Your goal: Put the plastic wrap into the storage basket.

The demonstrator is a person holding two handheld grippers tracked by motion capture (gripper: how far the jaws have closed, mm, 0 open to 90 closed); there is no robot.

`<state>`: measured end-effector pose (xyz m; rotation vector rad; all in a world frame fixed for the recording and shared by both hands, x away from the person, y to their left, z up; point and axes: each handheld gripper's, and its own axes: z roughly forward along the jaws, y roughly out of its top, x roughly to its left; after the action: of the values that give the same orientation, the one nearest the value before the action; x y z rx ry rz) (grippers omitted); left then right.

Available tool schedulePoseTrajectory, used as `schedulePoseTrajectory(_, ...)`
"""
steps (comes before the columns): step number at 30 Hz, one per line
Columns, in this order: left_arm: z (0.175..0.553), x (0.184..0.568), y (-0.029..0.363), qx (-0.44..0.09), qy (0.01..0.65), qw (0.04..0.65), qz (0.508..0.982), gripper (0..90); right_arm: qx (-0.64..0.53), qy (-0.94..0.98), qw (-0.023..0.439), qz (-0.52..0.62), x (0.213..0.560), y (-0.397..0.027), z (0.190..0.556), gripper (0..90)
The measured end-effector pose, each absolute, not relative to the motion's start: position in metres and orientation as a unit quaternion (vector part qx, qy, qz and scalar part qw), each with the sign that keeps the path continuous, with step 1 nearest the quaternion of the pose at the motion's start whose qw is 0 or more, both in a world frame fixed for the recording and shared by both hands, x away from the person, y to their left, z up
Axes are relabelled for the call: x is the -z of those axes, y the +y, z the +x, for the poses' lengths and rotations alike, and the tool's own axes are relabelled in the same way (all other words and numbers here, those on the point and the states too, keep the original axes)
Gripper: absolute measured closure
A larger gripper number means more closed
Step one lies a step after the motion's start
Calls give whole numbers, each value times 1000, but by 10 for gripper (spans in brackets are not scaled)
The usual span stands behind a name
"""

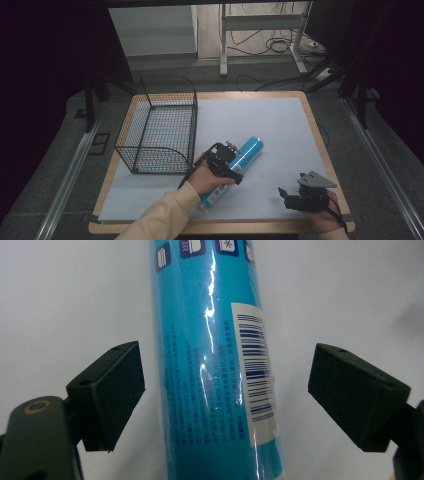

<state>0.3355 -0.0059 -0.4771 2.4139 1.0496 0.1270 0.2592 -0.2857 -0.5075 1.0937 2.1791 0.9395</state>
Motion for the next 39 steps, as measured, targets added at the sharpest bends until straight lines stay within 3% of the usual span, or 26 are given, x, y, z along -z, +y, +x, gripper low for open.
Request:
schedulePoseTrajectory(14, 344, 496, -12, -30, 400, 224, 888, 159, -346, 804, 263, 405, 508, -286, 260, 106)
schedulePoseTrajectory(26, 347, 504, -16, -23, 404, 200, 892, 293, -344, 804, 264, 406, 508, -286, 260, 107)
schedulePoseTrajectory(39, 357, 501, -12, 16, 414, 193, 890, 307, -346, 801, 268, 408, 507, -287, 260, 111)
